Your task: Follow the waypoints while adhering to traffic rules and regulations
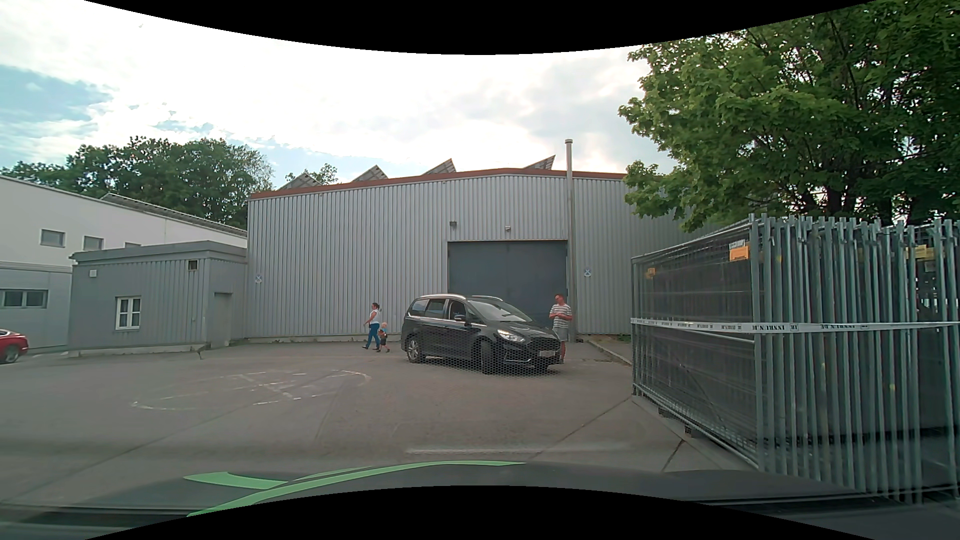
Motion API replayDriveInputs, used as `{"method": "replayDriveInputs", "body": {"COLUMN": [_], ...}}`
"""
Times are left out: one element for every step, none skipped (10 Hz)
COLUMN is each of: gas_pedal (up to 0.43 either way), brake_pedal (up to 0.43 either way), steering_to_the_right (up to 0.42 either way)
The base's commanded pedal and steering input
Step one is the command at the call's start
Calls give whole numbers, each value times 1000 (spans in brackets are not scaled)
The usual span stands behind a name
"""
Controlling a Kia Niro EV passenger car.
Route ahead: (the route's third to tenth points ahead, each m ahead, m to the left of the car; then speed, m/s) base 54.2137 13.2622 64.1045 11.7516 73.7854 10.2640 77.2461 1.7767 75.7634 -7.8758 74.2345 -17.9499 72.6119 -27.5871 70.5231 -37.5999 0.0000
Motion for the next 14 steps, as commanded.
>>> {"method": "replayDriveInputs", "body": {"gas_pedal": [0,0,0,0,0,0,0,0,0,0,0,0,0,0], "brake_pedal": [287,287,287,287,287,287,287,293,287,287,287,287,287,287], "steering_to_the_right": [-27,-27,-27,-27,-27,-27,-27,-27,-27,-27,-27,-27,-27,-27]}}
